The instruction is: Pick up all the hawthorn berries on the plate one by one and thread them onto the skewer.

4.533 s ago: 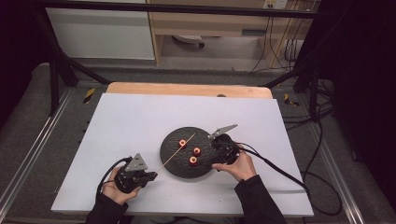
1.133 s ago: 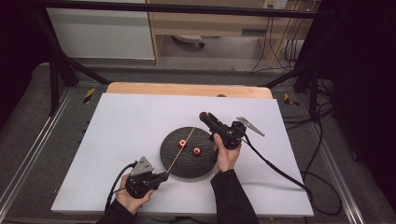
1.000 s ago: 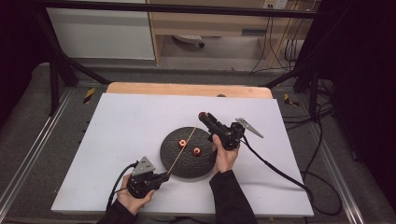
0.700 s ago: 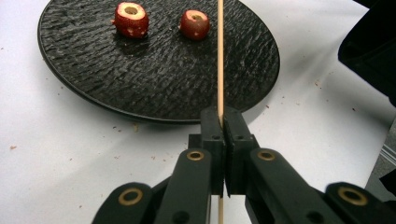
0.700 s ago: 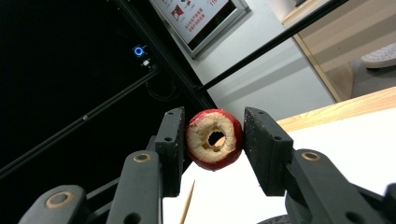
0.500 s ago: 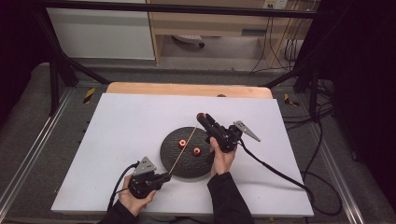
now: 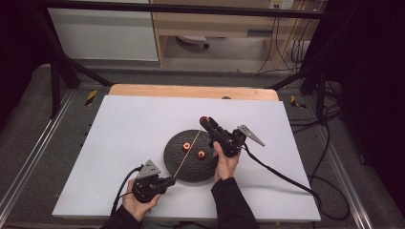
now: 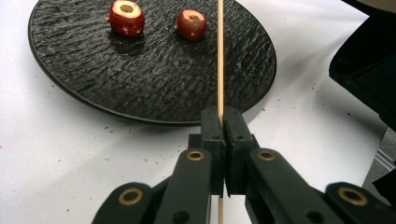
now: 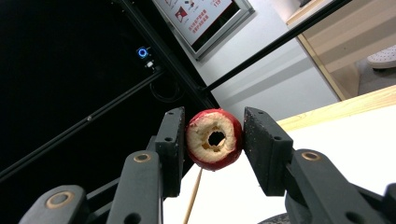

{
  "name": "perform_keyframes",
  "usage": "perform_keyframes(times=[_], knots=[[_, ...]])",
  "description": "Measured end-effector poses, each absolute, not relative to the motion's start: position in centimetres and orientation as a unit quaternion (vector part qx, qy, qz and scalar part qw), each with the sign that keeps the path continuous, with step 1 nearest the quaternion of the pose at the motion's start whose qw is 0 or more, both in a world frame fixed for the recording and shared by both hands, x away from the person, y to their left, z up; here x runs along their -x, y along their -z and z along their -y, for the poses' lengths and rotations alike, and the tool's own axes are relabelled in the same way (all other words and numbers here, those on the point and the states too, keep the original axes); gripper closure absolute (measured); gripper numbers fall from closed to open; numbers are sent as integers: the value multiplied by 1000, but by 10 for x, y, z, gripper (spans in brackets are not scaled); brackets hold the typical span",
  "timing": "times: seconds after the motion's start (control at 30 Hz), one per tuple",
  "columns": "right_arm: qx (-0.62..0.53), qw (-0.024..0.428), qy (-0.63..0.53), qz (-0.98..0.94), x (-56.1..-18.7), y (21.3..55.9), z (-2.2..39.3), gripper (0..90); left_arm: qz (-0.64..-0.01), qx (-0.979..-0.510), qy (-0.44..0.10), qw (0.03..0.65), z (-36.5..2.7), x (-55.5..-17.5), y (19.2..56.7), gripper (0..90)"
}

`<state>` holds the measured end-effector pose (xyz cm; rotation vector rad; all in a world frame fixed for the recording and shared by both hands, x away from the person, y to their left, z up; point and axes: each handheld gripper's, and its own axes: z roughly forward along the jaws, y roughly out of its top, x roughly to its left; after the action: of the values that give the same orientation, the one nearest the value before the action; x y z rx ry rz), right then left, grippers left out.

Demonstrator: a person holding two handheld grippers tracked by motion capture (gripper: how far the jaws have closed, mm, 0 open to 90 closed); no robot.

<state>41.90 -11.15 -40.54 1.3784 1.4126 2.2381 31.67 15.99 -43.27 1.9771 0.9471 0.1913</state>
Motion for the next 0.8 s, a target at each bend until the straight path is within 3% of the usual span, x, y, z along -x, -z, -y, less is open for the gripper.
perform_keyframes(times=[0.8], knots=[[-445, 87, -756, -472, -410, 416, 104, 605, -442, -760, -40, 474, -134, -308, 438, 886]])
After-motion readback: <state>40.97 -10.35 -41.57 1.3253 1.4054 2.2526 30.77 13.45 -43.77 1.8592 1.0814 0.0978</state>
